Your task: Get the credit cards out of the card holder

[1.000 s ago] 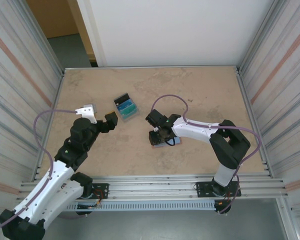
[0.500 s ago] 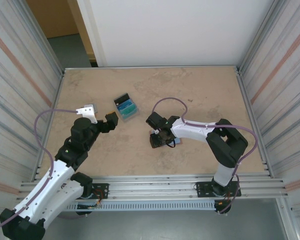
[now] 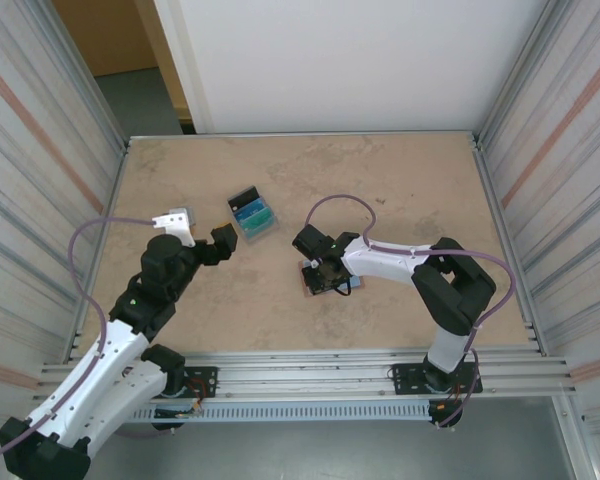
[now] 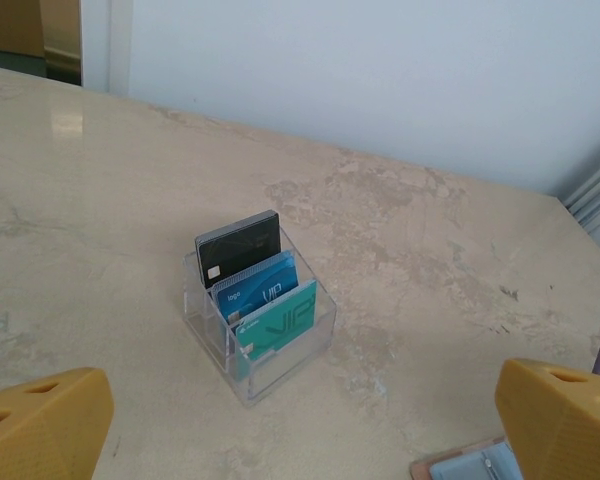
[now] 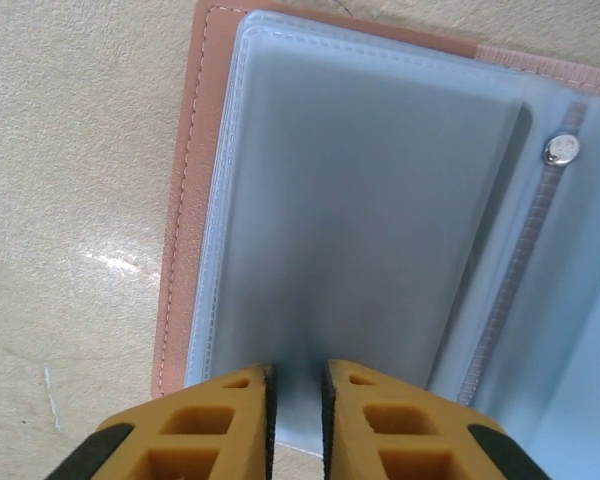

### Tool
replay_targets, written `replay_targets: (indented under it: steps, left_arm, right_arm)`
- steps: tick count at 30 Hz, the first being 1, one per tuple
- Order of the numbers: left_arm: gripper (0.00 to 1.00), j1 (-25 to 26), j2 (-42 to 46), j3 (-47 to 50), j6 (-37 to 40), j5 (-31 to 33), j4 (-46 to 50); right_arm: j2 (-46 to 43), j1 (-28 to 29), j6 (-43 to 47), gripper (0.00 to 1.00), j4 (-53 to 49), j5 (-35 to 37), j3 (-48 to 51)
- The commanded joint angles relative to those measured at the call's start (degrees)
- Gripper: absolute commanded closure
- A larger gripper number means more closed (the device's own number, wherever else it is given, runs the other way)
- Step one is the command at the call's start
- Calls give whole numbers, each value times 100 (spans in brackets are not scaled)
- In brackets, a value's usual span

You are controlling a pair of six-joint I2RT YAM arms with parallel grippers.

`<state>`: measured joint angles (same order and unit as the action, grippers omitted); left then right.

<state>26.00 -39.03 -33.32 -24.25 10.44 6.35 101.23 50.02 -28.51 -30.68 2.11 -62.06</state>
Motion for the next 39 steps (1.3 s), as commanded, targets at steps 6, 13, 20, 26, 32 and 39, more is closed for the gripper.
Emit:
replay_targets:
  steps: [6, 13, 20, 26, 32, 39]
  left_arm:
    - [1, 81, -144, -264, 44, -51, 22]
    - [1, 98, -211, -277, 53, -53, -6]
    - [1, 107, -219, -275, 62, -50, -7]
    - [1, 105, -212, -271, 60, -47, -10]
    - [1, 116, -206, -278, 52, -50, -7]
    - [1, 125, -226, -299, 86, -37, -14]
  right_arm:
    - [-234, 115, -49, 61, -177, 154, 40]
    - [-286, 157, -44, 49, -119, 138, 20]
    - [8, 157, 11, 47, -88, 88, -43]
    - [82, 131, 1, 52, -63, 135, 2]
    - [111, 98, -15, 58, -11, 132, 98]
    - [118, 96, -49, 68, 9, 216, 140]
